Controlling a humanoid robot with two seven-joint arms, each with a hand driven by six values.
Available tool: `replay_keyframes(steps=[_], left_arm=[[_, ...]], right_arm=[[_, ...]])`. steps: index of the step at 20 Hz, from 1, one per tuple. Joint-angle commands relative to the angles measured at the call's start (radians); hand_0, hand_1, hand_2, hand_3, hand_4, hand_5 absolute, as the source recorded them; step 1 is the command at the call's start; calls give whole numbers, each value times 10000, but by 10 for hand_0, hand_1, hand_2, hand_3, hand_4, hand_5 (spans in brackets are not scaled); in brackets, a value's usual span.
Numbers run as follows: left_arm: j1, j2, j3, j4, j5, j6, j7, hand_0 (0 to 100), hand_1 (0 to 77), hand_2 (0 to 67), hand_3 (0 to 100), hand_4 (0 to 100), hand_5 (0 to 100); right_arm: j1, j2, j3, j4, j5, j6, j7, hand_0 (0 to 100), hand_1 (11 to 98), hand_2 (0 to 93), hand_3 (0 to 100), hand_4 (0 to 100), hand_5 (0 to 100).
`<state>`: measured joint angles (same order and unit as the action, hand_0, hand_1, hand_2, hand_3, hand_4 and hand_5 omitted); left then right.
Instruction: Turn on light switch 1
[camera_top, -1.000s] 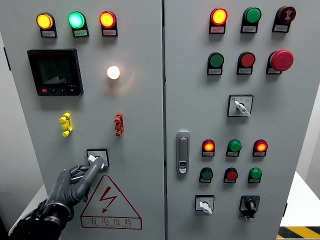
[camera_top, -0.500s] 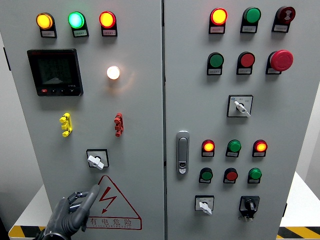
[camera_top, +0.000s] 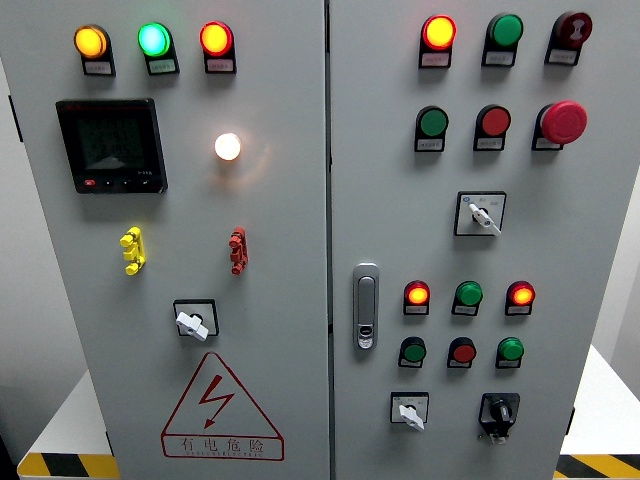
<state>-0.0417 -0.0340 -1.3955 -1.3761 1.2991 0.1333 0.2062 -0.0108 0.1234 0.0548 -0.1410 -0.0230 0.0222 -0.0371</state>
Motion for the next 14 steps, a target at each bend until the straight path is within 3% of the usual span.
replay_keyframes(steps=[1, 6, 9, 11, 14], left_arm=[[309, 324, 592, 1895, -380, 2, -1656, 0, 281, 257, 571, 797, 799], [264, 600, 2415, 5654, -2248, -74, -3731, 0, 167, 247, 590, 808, 819], [187, 570, 3887, 7635, -3201, -457, -4667, 0, 158, 245, 587, 799, 817], [126, 570, 5190, 9046, -3997, -901, -5205, 0, 123, 240, 539, 755, 791], [-58, 570, 6848, 10674, -6034, -2248, -5268, 0, 6, 220, 402, 644, 688]], right_arm=[[1, 8, 4, -1, 0, 8, 3, 0, 193, 0, 197, 194, 105], [1, 8, 4, -1, 0, -7, 3, 0, 190, 0, 197, 194, 105], [1, -7, 4, -1, 0, -7, 3, 0, 197, 0, 197, 194, 105], [1, -7, 4, 15, 0, 8, 3, 0, 197, 0, 197, 194, 105], [1, 8, 4, -1, 0, 8, 3, 0, 195, 0, 196, 194, 105]])
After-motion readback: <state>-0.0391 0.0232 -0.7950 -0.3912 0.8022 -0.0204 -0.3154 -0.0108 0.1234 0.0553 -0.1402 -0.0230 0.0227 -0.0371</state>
